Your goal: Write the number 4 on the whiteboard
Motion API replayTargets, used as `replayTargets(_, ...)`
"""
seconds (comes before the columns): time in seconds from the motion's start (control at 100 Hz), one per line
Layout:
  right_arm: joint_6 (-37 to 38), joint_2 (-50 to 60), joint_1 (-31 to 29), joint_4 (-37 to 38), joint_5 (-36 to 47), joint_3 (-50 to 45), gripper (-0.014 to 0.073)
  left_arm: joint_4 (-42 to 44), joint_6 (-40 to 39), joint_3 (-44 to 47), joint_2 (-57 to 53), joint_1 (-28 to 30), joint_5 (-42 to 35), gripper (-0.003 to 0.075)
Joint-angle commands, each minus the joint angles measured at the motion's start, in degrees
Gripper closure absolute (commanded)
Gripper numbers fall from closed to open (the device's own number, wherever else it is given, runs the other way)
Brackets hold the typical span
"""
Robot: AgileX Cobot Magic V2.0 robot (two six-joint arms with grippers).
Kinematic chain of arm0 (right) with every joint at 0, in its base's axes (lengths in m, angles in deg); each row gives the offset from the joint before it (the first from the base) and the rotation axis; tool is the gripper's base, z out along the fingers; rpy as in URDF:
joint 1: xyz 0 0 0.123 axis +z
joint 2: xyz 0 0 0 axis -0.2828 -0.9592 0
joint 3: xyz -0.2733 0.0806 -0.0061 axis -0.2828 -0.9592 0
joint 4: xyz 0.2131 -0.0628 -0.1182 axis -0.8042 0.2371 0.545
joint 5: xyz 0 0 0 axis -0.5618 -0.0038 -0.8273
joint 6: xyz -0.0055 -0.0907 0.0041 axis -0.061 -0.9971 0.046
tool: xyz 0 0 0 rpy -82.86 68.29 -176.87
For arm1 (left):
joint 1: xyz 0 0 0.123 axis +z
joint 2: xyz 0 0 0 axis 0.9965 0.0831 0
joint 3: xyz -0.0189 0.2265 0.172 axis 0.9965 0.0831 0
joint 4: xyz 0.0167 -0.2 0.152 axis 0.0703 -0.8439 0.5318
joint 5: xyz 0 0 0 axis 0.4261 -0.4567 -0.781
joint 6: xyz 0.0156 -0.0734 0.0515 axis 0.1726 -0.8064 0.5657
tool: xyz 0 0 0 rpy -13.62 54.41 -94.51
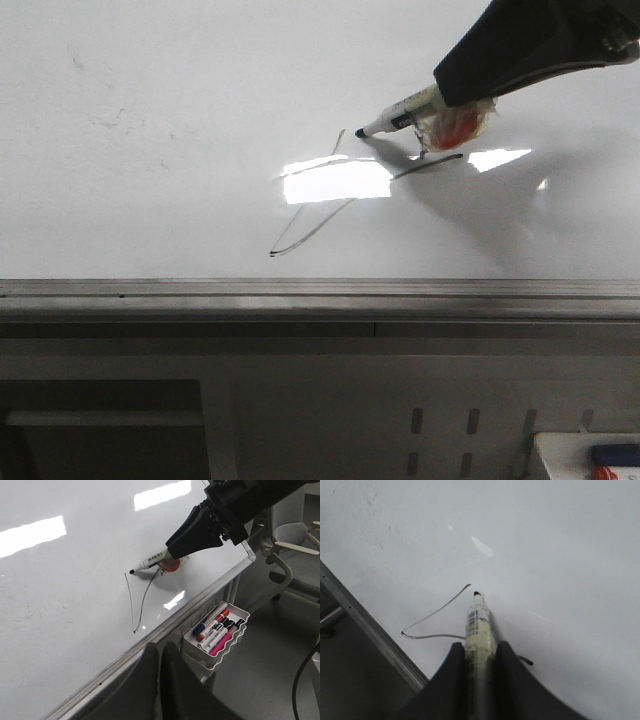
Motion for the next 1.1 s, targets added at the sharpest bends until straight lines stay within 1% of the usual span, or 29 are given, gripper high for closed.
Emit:
replayTargets(0.0,0.0,0.0,0.0,-0.3,3.2,2.1,0.0646,-1.8,-0.5,-1.5,0.5,0.0,-4.1,0.0741)
replayTargets(0.2,0.0,-0.2,0.0,0.2,2.4,2.2,0.0646,-1.8,-0.5,-1.5,0.5,0.0,-4.1,0.0741)
replayTargets(0.39,0.1,-0.2,0.0,0.4,-2.6,0.9,0.0645,-2.2,-0.5,-1.5,0.5,0.0,-4.1,0.0741)
replayTargets(0.47,1.6,-0.2,0.0,0.4,-4.1,-0.8,0.0643,-2.5,-0.5,-1.5,0.5,0.0,-4.1,0.0741)
replayTargets(0.51,2.5,-0.2,0.0,0.4,-4.3,-1.9,0.0638,-2.5,-0.5,-1.5,0.5,0.0,-4.1,0.0741)
replayTargets(0.68,2.6,-0.2,0.1,-0.6,-4.4,-5.2,0.0637,-2.6,-0.5,-1.5,0.5,0.0,-4.1,0.0741)
replayTargets(1.02,2.6,0.4,0.1,-1.0,-2.8,-5.0,0.0637,-3.0,-0.5,-1.5,0.5,0.0,-4.1,0.0741)
replayTargets(1.09,2.1,2.0,0.3,-1.0,-4.5,-3.2,0.0637,-4.0,-0.5,-1.5,0.5,0.0,-4.1,0.0741)
